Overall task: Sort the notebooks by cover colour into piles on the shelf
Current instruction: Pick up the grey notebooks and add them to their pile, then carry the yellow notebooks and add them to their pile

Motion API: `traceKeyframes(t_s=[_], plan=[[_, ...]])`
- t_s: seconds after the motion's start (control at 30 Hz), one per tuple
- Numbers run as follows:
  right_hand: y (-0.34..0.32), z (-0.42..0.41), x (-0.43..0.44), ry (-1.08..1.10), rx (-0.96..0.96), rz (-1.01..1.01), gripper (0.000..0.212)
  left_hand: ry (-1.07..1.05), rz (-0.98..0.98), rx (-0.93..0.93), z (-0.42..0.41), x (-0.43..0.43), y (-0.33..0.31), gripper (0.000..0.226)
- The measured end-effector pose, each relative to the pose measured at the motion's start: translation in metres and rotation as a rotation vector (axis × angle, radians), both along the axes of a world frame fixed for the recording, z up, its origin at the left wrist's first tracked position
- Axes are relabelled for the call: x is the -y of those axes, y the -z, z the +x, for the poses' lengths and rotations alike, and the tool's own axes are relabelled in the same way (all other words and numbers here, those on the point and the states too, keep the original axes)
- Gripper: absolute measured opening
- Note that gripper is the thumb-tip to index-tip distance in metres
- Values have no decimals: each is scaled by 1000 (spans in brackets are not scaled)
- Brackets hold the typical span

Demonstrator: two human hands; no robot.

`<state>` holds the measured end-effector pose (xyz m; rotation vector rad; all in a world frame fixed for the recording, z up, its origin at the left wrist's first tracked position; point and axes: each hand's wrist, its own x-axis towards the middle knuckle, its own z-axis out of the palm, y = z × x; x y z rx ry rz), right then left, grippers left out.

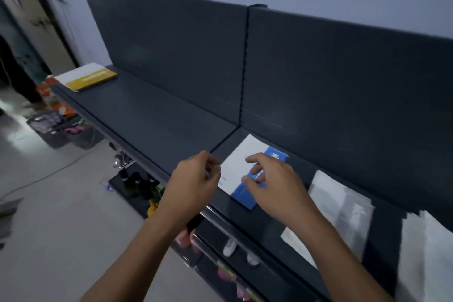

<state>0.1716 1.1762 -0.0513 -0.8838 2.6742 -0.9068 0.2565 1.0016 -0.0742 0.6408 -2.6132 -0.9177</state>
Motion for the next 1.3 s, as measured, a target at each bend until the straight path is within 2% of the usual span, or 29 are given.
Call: traceKeyframes(t_s=[0.43,0.9,1.3], plan=[[1,-26,183,-154,21,-14,37,-92,53,19,-3,148,7,14],[7,-82,375,-222,47,-23,35,-153,27,36,-55,334,-5,13],[22,-60,554,-195,83,10,33,-120,92,49,-35,506,12,10]])
